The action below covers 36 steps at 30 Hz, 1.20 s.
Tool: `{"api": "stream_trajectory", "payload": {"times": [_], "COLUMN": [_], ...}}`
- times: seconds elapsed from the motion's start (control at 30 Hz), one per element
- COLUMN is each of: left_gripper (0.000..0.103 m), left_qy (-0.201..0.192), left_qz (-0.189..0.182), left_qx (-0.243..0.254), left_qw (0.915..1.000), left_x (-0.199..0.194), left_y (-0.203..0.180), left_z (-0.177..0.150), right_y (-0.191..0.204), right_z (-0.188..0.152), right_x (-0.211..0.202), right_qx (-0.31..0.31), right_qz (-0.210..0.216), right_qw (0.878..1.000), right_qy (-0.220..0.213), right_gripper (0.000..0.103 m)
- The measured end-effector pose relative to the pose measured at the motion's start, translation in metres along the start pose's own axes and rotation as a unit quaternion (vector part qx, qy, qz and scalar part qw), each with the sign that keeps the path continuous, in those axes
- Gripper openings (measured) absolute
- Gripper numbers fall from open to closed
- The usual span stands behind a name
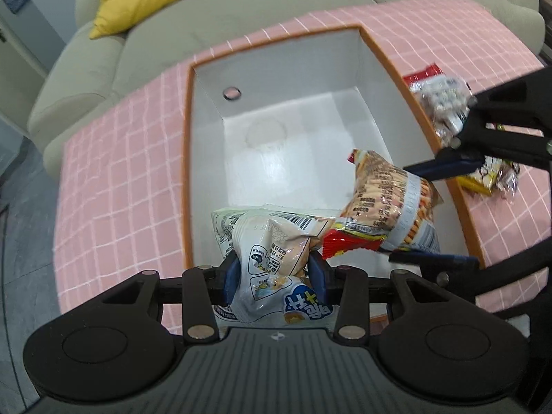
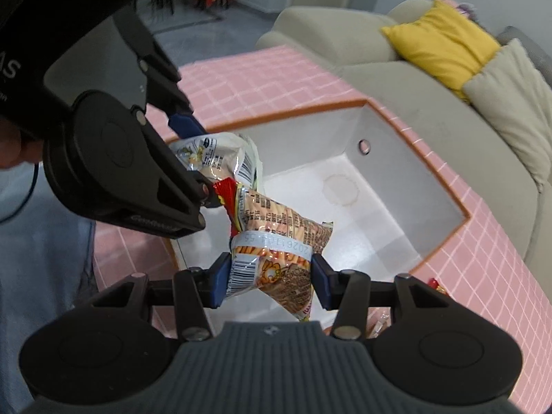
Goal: Organize snacks
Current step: 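Carry both bags over the box and open both tools to drop them, then lift both tools out of the box and move back over the snacks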
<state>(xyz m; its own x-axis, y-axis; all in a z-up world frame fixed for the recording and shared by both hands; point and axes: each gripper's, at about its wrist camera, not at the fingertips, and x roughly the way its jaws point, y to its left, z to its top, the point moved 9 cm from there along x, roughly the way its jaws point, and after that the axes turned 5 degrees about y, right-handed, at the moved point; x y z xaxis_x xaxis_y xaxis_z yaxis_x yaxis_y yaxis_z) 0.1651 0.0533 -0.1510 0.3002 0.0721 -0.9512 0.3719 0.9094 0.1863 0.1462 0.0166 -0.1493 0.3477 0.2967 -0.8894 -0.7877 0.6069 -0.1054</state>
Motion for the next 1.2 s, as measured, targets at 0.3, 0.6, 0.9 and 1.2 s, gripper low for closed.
{"api": "stream_trajectory", "payload": {"times": [0.3, 0.6, 0.9, 1.2], "left_gripper": [0.048, 0.048, 0.054, 0.062], "left_qy": [0.056, 0.092, 0.096, 0.081], "left_qz": [-0.015, -0.02, -0.015, -0.008], "left_qx": [0.011, 0.004, 0.001, -0.005], "left_qw": [0.9983, 0.9955, 0.9953, 0.9967], "left_x": [0.029, 0.049, 0.053, 0.037], "left_y": [-0.001, -0.002, -0.001, 0.002], "left_z": [0.002, 0.001, 0.003, 0.0], "right_y": [-0.003, -0.005, -0.007, -0.004], "right_z": [-0.004, -0.008, -0.007, -0.005], "right_x": [0.034, 0.056, 0.058, 0.045], "right_qx": [-0.008, 0.017, 0.032, 0.037], "right_qz": [0.016, 0.052, 0.066, 0.066], "right_qw": [0.998, 0.994, 0.992, 0.993], "right_qy": [0.054, 0.091, 0.101, 0.094], "right_gripper": [0.047, 0.048, 0.052, 0.066]}}
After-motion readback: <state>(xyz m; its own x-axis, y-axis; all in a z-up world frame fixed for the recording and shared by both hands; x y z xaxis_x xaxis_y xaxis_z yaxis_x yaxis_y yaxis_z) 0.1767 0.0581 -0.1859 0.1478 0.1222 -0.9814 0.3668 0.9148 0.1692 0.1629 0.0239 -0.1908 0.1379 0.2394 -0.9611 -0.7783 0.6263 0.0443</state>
